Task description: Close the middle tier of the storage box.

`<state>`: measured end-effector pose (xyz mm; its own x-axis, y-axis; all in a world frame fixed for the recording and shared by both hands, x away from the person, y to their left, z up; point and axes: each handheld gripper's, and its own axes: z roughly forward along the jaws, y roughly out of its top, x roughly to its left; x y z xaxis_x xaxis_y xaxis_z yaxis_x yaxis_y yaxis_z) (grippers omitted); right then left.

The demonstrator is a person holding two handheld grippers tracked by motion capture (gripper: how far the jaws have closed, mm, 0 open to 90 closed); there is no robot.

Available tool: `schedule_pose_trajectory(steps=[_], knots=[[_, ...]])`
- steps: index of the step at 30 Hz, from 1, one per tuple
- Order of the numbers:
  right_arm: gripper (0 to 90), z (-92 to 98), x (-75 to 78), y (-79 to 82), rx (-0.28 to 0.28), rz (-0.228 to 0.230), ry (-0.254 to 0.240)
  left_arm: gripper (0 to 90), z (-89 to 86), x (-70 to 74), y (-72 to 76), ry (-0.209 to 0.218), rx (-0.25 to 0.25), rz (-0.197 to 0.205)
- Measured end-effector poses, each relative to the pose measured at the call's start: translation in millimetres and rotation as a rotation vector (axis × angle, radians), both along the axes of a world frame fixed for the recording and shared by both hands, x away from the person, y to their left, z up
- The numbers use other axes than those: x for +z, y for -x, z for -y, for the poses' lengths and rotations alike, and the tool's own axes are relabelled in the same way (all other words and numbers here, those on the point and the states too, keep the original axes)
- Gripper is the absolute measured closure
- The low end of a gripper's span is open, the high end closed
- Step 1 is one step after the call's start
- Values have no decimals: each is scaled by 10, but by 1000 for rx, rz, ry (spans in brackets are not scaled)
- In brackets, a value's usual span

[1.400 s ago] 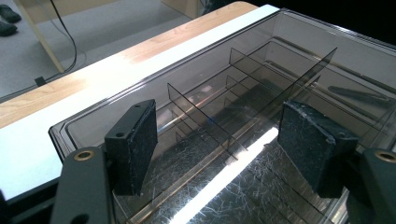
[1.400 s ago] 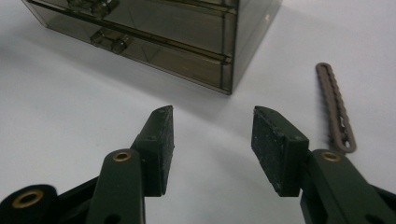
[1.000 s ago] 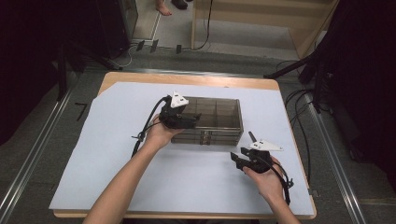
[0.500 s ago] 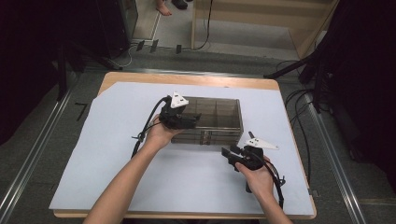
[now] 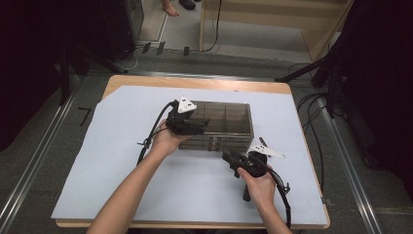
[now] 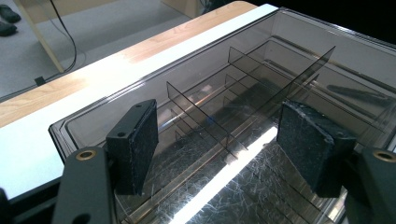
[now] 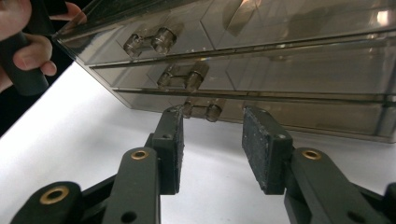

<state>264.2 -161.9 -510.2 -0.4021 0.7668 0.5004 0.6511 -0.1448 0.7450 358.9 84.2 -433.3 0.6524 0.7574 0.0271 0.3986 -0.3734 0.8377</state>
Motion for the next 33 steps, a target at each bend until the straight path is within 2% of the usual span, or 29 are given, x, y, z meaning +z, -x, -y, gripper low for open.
schedule_pose_trajectory(steps=[3,7,12,15,20,26,28,33], knots=[[611,-22,-16,6,-4,-7,-34,307,-1,0,3,1,-1,-1],[618,-55,-47,-3,-9,-16,-38,307,2,-7,4,9,3,3],[628,-92,-61,-1,-35,-9,-69,308,4,-9,6,9,6,6],[631,-127,-82,12,-56,-12,-113,308,4,-8,6,8,6,5],[639,-174,-135,35,-84,-9,-145,308,4,-10,9,10,7,6],[620,-188,-163,47,-120,-47,-190,309,6,-13,11,13,9,9],[610,-201,-179,50,-133,-59,-223,309,6,-11,12,12,9,7],[599,-236,-226,72,-172,-63,-278,310,9,-8,17,7,13,6]])
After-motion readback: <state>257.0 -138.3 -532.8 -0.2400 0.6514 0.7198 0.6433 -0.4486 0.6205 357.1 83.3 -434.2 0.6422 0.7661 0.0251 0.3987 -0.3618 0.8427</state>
